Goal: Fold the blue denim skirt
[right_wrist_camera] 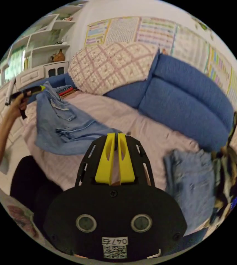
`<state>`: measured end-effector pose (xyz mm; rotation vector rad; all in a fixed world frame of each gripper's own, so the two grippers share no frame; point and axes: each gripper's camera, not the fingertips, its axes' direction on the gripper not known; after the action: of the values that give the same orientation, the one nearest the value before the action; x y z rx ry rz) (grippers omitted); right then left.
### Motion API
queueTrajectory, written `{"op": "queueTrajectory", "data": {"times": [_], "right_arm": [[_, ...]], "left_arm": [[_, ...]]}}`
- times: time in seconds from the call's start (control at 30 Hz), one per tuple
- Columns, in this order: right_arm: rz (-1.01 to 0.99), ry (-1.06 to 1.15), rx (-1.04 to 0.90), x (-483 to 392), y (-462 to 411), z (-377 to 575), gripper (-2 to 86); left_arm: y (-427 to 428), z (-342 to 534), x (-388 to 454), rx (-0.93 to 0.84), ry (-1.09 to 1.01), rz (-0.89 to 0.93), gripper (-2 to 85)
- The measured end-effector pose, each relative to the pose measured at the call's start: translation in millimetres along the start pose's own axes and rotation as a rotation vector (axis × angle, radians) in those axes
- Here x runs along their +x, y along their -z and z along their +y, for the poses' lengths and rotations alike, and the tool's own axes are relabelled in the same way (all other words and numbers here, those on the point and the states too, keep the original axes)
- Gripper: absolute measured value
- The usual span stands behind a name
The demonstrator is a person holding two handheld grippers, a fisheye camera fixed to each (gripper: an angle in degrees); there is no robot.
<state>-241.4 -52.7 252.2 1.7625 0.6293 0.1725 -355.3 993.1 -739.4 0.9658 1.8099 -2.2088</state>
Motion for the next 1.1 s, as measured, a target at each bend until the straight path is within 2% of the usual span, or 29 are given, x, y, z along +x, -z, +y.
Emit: {"op": "queueTrajectory", "data": {"times": [0.1,0.2,0.3,0.4,0.47,0.53,0.6,0.63,0.7,0.77,0.87,1.1], "right_arm": [[0.131,0.045,0.104,12.4,7.7,-72.9,-0.8],[0.051,-0.003,0.214,36.8,30.9,-114.6,-0.8],[-0.012,0.043,0.235,44.5,32.1,-126.1,-0.7],[-0.039,0.114,0.144,33.5,-6.2,-117.8,-0.2],[-0.089,0.154,-0.056,20.4,-59.1,-111.3,0.7],[-0.045,0.152,-0.216,13.2,-90.6,-109.2,1.3],[0.056,0.099,-0.229,11.9,-94.1,-114.5,2.4],[0.073,0.082,-0.174,10.6,-83.9,-123.4,3.8],[0.023,0.096,-0.080,2.8,-65.5,-143.2,5.6],[-0.140,0.255,-0.024,-24.7,-54.3,-175.1,5.2],[-0.271,0.416,-0.046,-64.7,-64.1,-209.6,3.7],[-0.295,0.553,-0.205,-110.3,-129.6,-246.9,3.8]], "left_arm": [[11.9,-78.0,28.1,0.073,-0.062,-0.054,-0.3],[52.6,-113.8,27.5,0.179,-0.029,-0.055,-0.5],[83.2,-111.6,10.1,0.146,0.000,-0.104,-0.3],[84.0,-76.3,-16.1,0.012,0.040,-0.183,0.1],[58.1,-46.5,-46.6,-0.199,0.133,-0.228,0.4],[48.5,-31.3,-72.5,-0.315,0.273,-0.154,0.5],[68.7,-33.6,-84.0,-0.250,0.344,-0.062,0.7],[77.5,-44.3,-84.4,-0.263,0.346,-0.036,0.8],[86.4,-63.6,-75.3,-0.295,0.290,-0.057,1.0],[95.2,-83.4,-62.3,-0.316,0.250,-0.085,1.3],[105.2,-95.6,-53.5,-0.320,0.248,-0.090,1.7],[129.8,-97.4,-40.5,-0.281,0.281,-0.076,3.2]]}}
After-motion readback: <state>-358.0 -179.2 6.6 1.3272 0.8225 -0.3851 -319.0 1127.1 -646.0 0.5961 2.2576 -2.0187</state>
